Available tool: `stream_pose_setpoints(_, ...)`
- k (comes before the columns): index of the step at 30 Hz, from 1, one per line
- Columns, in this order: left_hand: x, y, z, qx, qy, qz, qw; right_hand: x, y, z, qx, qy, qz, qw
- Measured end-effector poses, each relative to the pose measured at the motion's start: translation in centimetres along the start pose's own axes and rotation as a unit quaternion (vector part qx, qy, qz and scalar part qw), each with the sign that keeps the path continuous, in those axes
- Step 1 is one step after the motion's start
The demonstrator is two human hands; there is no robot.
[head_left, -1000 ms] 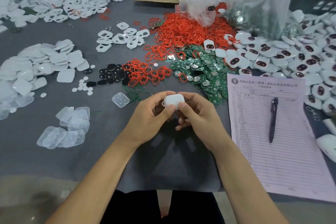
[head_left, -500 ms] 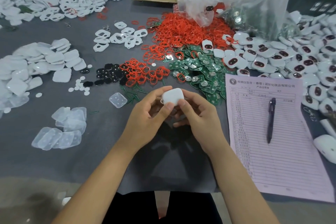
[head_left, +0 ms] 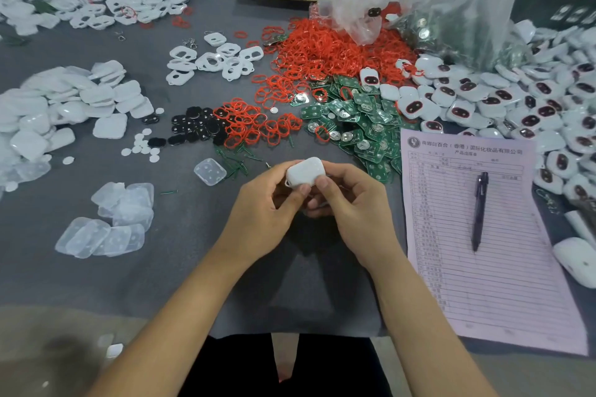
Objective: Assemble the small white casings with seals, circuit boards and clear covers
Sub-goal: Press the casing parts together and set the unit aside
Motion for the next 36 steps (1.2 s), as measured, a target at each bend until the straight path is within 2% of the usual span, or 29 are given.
stream_pose_setpoints(8,-0.9,-0.3,0.0,0.004,0.006,0.057,0.998,0.5,-0.3,0.0,-0.017,-0.008,0.01,1.0)
stream_pose_setpoints(15,-0.7,-0.3,-0.1,0.016,-0.007,0.019,1.0,0.3,-0.2,-0.1,-0.018,-0.014,0.012,1.0)
stream_pose_setpoints(22,-0.7,0.0,0.0,0.023,-0.002,0.049,0.999,0.2,-0.3,0.1,-0.022,-0.013,0.036,0.999)
stream_pose_setpoints(27,-1.1,-0.3,0.2,-0.027,0.035,0.018,0.999,0.4,0.2,0.3,-0.034,0.008,0.005,0.999)
stream_pose_setpoints(32,-1.8,0.1,0.5,0.003,0.062,0.027,0.998,0.2,-0.6,0.1,-0.051,0.037,-0.04,0.997)
stream_pose_setpoints(36,-1.0,-0.6,0.1,-0.037,0.037,0.036,0.998,0.4,-0.4,0.1,-0.016,0.035,-0.047,0.998)
Point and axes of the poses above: each hand's wrist, its own z-axis away from the middle knuckle, its own y-axis out of the palm, x = y × z, the point moved 7 cm from there along -z, towards the middle knuckle, and after that the axes turned 2 degrees about -y, right-handed, at the moved point
